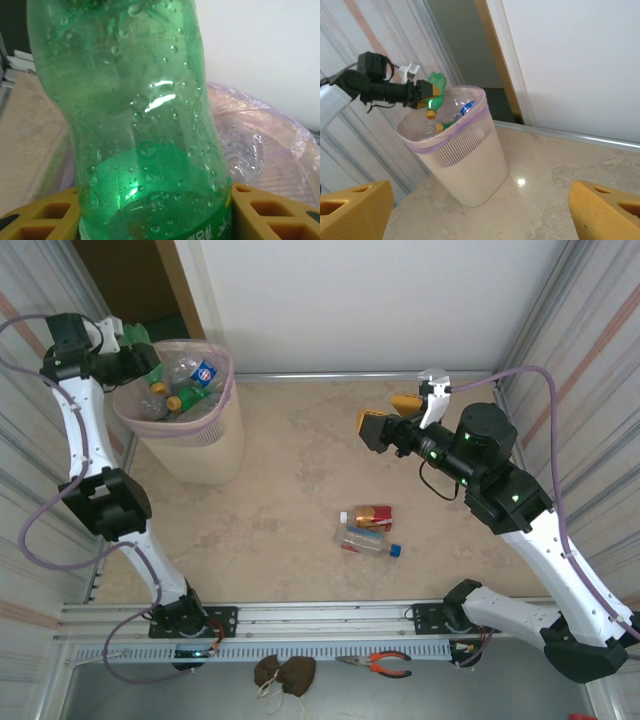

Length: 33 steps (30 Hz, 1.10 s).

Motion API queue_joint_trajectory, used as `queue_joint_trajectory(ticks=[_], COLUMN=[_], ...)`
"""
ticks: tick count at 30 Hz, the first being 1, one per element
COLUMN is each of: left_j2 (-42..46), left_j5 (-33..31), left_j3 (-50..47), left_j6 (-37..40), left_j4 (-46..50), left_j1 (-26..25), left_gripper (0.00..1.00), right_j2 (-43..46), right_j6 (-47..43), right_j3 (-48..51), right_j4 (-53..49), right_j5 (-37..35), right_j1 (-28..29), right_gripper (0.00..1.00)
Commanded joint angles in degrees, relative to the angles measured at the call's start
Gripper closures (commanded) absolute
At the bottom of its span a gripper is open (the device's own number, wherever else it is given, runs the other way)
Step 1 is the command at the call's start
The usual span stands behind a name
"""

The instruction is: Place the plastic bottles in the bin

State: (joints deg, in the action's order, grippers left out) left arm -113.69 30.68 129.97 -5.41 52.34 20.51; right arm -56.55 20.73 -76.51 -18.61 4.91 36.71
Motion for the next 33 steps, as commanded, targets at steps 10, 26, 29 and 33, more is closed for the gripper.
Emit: queue_joint_trajectory(ticks=[10, 26, 29, 33], left_j2=[2.4, 0.1, 1.3, 3.6], left_j5=[-19.5, -32.8, -31.7, -30.6], left_j3=[5.7, 3.5, 3.6, 3.9], left_j6=[17.1, 26.6, 26.1, 25.4], left_j4=[13.4, 13.7, 13.3, 12.5], left_j1=[-2.5, -5.9, -6.0, -6.0], left_gripper=[0.57, 0.41, 0.34, 0.26], right_j2=[-1.1, -1.9, -1.8, -2.1], right_j6=[-0.3, -0.3, -0.3, -0.3], right_j3=[-1.5, -1.2, -1.1, -1.2], right_j4=[-0.6, -0.2, -0.2, 0.0], right_j5=[-0.2, 0.2, 0.1, 0.4], right_j1=[-0.5, -0.9, -1.0, -1.1], right_gripper=[0.11, 0.12, 0.12, 0.12])
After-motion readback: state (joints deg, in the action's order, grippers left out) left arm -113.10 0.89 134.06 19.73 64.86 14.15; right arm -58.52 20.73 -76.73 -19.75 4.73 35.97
